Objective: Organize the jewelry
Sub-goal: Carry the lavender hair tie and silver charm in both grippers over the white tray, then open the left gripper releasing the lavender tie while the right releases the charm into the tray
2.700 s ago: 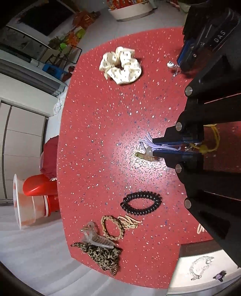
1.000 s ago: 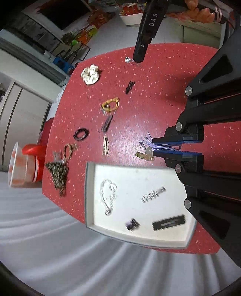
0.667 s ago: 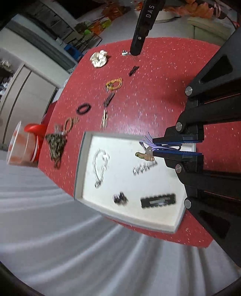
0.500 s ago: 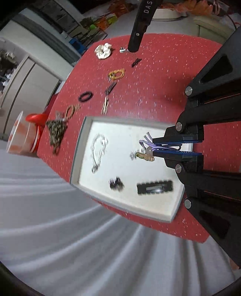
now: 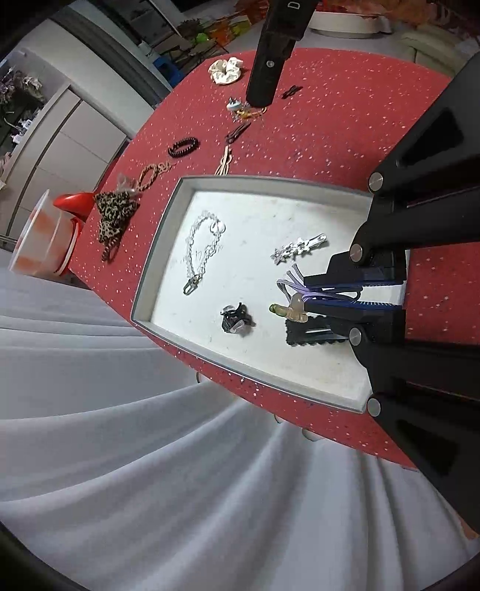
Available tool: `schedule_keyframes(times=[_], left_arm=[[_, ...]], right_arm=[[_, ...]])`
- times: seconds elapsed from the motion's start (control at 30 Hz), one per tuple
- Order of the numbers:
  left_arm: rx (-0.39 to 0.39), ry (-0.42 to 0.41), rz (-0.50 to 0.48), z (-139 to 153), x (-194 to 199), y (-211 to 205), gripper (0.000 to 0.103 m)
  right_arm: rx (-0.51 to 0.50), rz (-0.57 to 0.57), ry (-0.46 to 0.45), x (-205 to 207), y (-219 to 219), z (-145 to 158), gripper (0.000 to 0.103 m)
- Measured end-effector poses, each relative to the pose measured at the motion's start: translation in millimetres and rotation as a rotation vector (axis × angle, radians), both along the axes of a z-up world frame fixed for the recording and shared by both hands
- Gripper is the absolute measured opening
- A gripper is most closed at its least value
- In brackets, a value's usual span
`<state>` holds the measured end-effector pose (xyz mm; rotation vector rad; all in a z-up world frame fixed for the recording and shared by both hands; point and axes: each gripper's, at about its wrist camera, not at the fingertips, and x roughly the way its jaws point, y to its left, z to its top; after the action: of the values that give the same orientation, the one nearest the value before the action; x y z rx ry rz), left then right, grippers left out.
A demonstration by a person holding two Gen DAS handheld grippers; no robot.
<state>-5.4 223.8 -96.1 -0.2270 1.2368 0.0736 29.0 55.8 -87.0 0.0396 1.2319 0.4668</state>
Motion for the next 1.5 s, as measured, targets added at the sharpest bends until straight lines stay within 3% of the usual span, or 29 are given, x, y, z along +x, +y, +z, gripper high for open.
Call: schedule_keyframes(times=[0.43, 0.97, 1.4, 1.5], left_arm=[[0.026, 0.024, 0.011, -57, 44, 0, 0.007], [0.056, 0.071, 0.003, -96, 48, -7, 0.007], [0.092, 0.095, 0.000, -92, 49, -8, 0.007], [0.104, 0.090, -0.007, -87, 46, -8, 0.007]], right_arm=[[-0.006, 0.024, 0.066, 43, 45, -60, 0.013], [-0.054, 0.009, 0.154, 64, 60, -124, 0.013], [-0.059, -0.007, 0.147, 66, 60, -115, 0.014], [-0.051, -0.020, 0.131, 67, 55, -106, 0.021]])
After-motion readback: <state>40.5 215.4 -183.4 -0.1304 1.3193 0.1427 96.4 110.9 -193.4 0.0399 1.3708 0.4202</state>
